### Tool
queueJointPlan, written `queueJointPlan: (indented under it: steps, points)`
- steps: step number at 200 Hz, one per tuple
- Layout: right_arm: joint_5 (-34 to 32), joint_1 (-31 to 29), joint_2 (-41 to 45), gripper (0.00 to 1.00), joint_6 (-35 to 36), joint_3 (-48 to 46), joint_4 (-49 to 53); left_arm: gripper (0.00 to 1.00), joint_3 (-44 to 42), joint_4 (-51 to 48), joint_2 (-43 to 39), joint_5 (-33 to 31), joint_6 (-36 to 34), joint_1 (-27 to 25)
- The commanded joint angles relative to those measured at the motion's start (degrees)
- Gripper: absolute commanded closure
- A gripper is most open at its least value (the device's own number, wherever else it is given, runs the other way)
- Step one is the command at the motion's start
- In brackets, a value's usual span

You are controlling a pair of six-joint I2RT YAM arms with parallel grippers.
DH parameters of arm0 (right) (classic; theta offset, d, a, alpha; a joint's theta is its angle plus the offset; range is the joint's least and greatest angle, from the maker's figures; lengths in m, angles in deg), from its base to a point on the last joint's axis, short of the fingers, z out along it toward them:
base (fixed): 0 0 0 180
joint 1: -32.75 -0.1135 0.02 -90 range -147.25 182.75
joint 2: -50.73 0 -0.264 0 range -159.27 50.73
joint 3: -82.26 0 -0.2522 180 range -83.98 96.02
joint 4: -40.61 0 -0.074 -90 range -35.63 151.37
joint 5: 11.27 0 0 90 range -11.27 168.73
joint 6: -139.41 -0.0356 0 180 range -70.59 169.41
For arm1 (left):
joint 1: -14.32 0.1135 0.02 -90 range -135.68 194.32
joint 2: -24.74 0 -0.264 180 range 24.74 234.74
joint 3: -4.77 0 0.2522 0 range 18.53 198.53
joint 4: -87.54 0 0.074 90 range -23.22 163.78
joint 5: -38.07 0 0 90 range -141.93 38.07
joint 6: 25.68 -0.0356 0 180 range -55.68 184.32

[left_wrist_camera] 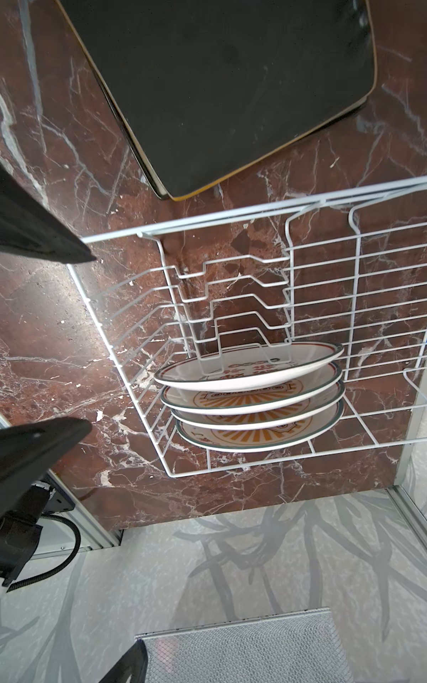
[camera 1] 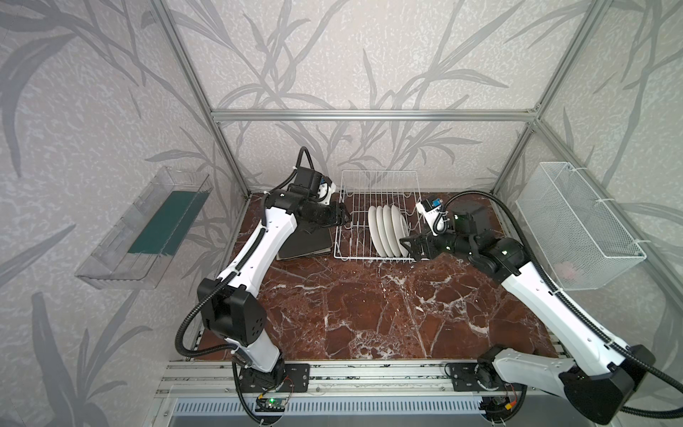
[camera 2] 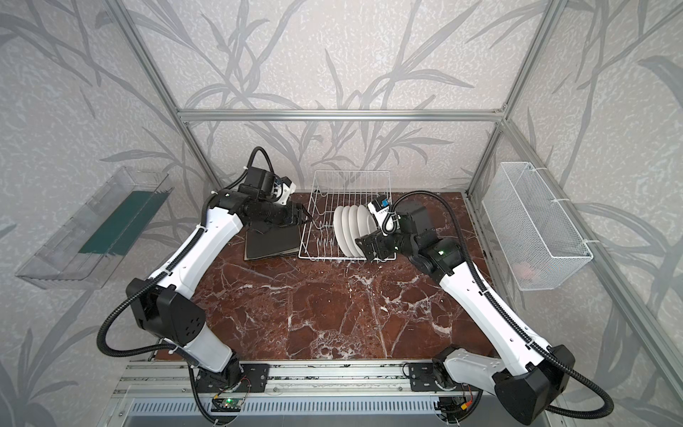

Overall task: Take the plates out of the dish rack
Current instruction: 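Raise the left gripper and move it over the rack to the flower plates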

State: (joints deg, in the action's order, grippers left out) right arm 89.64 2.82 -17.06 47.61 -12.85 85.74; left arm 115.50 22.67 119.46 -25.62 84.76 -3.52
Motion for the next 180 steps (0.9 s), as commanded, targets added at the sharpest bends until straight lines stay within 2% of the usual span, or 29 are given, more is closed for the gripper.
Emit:
queueJointPlan:
  steps: [1, 74, 129, 180]
  points:
    - [-1.55, 0.30, 1.17, 0.01, -0.14, -0.77, -0.26, 0.39, -0.13, 1.59, 0.11, -1.19, 1.32, -1.10]
    - [-1.97, 0.67, 1.43, 0.01, -2.20, -1.58, -0.78, 0.50, 2.14, 7.36, 7.07, 0.76, 5.20, -6.40]
    - [-0.63, 1.13, 2.00, 0.01, -1.54, -2.51, 0.13, 0.58, 6.54, 7.21, 13.58, 0.77, 6.09, -8.47]
    - [-0.54, 1.76, 2.75, 0.01, -1.27, -3.27, 0.00, 0.66, 9.55, 4.54, 17.90, -2.17, 5.73, -9.07]
